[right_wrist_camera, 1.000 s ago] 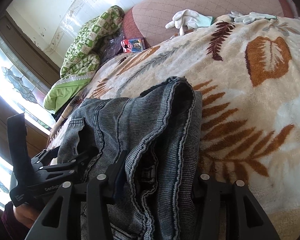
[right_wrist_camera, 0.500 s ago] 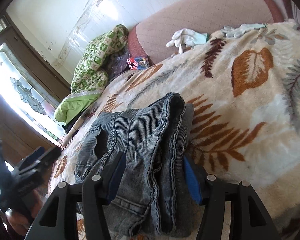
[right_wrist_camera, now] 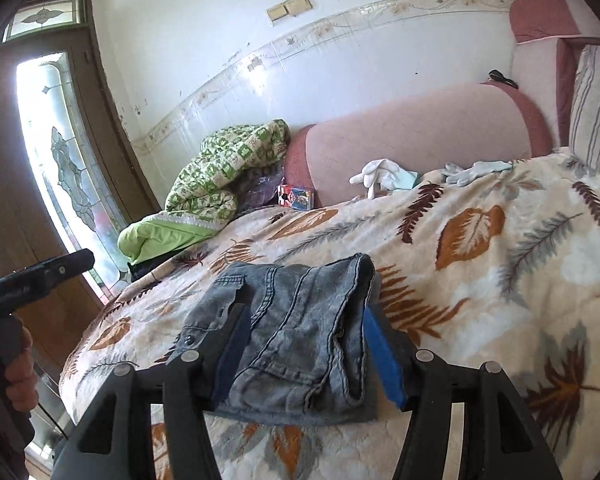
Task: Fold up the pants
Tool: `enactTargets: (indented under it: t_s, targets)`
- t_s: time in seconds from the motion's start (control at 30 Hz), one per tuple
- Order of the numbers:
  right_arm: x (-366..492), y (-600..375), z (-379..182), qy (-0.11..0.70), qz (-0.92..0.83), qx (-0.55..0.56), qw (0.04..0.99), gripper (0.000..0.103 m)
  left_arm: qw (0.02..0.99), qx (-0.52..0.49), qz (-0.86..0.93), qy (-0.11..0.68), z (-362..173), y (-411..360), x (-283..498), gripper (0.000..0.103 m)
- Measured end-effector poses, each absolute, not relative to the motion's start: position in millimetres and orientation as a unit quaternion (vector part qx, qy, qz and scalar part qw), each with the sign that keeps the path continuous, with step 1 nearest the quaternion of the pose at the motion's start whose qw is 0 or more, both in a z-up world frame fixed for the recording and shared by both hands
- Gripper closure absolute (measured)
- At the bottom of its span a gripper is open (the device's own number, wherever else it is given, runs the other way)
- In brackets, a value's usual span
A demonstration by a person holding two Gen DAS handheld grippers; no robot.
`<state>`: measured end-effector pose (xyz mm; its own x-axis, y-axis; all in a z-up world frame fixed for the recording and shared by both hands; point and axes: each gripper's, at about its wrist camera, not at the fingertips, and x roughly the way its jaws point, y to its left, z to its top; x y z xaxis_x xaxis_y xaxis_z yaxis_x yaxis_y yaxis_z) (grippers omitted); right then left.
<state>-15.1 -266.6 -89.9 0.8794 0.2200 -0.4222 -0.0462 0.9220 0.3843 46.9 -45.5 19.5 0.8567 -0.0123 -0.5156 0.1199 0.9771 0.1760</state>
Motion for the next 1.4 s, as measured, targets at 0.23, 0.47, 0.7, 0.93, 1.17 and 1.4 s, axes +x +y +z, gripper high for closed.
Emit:
enactTargets:
  t_s: [0.23, 0.47, 0.7, 0.93, 1.17, 1.4]
  targets:
    - [-48.3, -248.5, -74.1, 0.222, 0.07, 0.169, 0.958, 0.04, 0.963, 0.111, -0.025, 0.244, 33.5, -35.5, 26.7, 0.0]
    - [-71.9, -230.5, -47.7, 0.203, 0.082, 0.162, 0.962, 0.04, 0.966, 0.097, -0.027, 0.236, 44.2, -18.3, 12.5, 0.0]
    - [-89.2, -212.1, -16.2, 0.174, 0.091, 0.145, 0.97, 0.036, 0.968, 0.086, -0.023, 0.233, 50.4, -5.3, 4.3, 0.0]
    - [-96.7, -195.6, -7.3, 0.17, 0.098, 0.121, 0.973, 0.036, 0.97, 0.085, -0.023, 0.225, 54.4, -0.6, -3.6, 0.0]
    - [-97.9, -187.7, -10.2, 0.176, 0.096, 0.105, 0.974, 0.036, 0.972, 0.087, -0.021, 0.217, 55.9, 1.4, -12.0, 0.0]
    - [-98.3, -172.8, -14.5, 0.179, 0.102, 0.074, 0.976, 0.036, 0.971, 0.09, -0.012, 0.222, 51.5, 5.4, -13.2, 0.0]
